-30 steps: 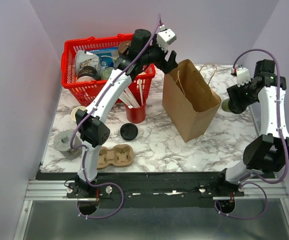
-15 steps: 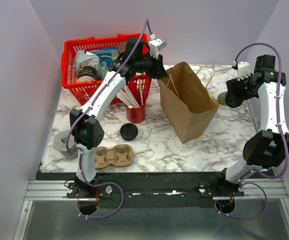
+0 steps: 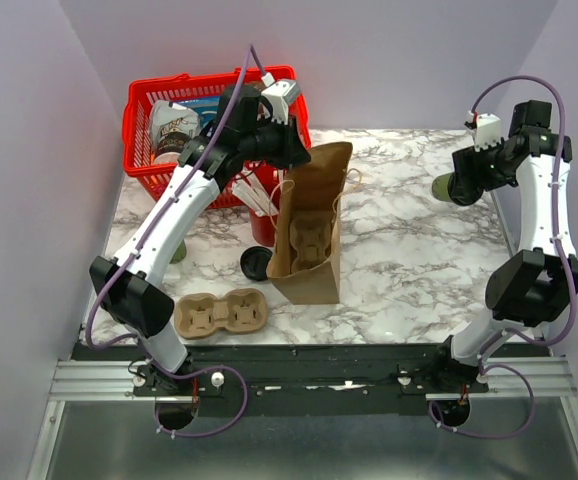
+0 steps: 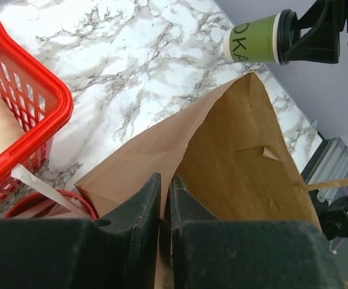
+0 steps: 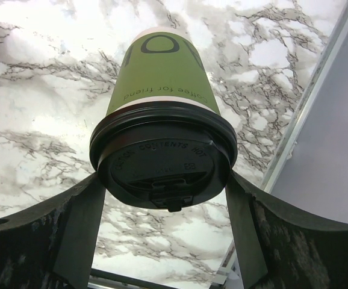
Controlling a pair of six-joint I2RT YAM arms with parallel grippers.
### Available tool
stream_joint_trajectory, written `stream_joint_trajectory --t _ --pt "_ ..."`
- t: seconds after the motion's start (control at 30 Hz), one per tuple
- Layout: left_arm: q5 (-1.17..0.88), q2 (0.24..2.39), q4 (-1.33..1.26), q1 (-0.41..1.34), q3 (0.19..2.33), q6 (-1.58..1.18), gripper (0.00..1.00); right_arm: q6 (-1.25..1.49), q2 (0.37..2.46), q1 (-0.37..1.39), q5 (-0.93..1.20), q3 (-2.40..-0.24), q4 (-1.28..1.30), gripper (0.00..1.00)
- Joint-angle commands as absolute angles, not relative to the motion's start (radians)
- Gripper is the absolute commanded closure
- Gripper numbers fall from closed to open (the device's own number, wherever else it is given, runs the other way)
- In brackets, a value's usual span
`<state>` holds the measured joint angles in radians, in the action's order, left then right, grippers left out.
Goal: Pack the takeout coffee
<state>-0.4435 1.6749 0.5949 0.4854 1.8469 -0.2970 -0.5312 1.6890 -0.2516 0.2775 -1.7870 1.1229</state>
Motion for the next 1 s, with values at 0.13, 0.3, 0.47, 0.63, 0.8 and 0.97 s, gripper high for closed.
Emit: stream_joint_trajectory --t 0.13,0.3,0.47,0.63,0.8,0.97 --pt "-0.566 1.697 0.529 0.486 1.792 -0.308 0.55 -0.514 1.707 -0.256 0.314 -1.829 1.132 0.99" --pt "-0.536 1.762 0.534 0.489 1.952 -0.293 0.11 -0.515 1.694 -0.256 0.310 -1.810 1.132 0.99" --pt "-0.417 1.705 0.629 0.483 2.051 -0.233 0.01 -0.526 1.664 -0.256 0.318 -1.805 1.135 0.99" --pt "-0.511 1.606 0.770 0.446 1.913 -0.154 0.01 -0.529 1.674 -0.256 0.314 -1.824 1.143 0.99" --pt "-0.693 1.528 0.799 0.436 1.841 0.220 0.02 -0.538 1.677 -0.256 0.356 -1.835 1.160 1.00" --pt "-0.822 1.595 0.874 0.443 1.969 0.736 0.03 -0.546 1.680 -0.256 0.417 -1.839 1.184 0.99"
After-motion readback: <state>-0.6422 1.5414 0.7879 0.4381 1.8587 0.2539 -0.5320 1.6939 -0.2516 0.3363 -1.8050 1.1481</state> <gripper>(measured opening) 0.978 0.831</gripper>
